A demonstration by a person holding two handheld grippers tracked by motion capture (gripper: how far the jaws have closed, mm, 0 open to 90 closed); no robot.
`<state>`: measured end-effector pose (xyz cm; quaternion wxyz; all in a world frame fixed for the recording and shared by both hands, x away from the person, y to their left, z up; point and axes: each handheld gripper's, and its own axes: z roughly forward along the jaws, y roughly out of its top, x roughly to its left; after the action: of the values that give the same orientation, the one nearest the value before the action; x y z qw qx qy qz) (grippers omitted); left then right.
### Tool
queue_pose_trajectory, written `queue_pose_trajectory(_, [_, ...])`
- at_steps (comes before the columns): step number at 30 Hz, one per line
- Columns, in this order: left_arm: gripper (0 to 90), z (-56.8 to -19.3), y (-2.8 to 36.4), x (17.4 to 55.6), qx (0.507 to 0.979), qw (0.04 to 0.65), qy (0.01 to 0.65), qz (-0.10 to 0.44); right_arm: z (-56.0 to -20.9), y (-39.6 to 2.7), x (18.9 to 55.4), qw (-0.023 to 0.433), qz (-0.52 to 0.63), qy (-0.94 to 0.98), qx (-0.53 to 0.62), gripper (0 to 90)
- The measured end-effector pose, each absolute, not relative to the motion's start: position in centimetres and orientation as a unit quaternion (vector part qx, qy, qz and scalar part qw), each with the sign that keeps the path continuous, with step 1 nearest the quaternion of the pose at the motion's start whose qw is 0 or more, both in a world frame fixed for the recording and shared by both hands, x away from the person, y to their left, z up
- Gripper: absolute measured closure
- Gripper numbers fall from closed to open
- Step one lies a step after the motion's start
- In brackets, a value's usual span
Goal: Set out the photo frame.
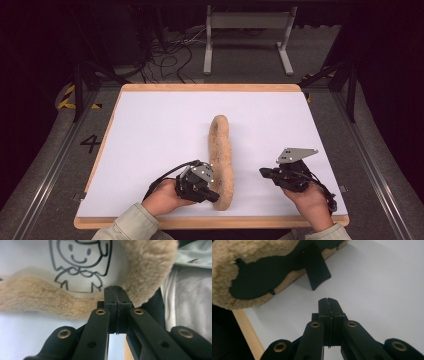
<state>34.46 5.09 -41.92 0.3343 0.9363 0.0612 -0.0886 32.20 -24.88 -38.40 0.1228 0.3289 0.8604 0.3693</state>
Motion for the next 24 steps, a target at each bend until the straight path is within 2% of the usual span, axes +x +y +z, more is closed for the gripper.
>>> queue_pose_trajectory(12, [88.4, -41.4, 8.0, 35.5, 0.92, 0.37, 0.116, -0.061, -37.5, -22.2, 30.3, 0.087, 0.406, 0.866, 0.278, 90.0])
queue_pose_trajectory(16, [88.4, -41.2, 9.5, 35.9, 0.905, 0.396, 0.152, -0.04, -37.1, -20.5, 29.3, 0.064, 0.423, 0.869, 0.249, 90.0])
queue_pose_trajectory(24, [88.4, -40.8, 11.6, 36.6, 0.881, 0.428, 0.204, -0.006, -37.1, -18.9, 28.7, 0.046, 0.43, 0.872, 0.227, 90.0])
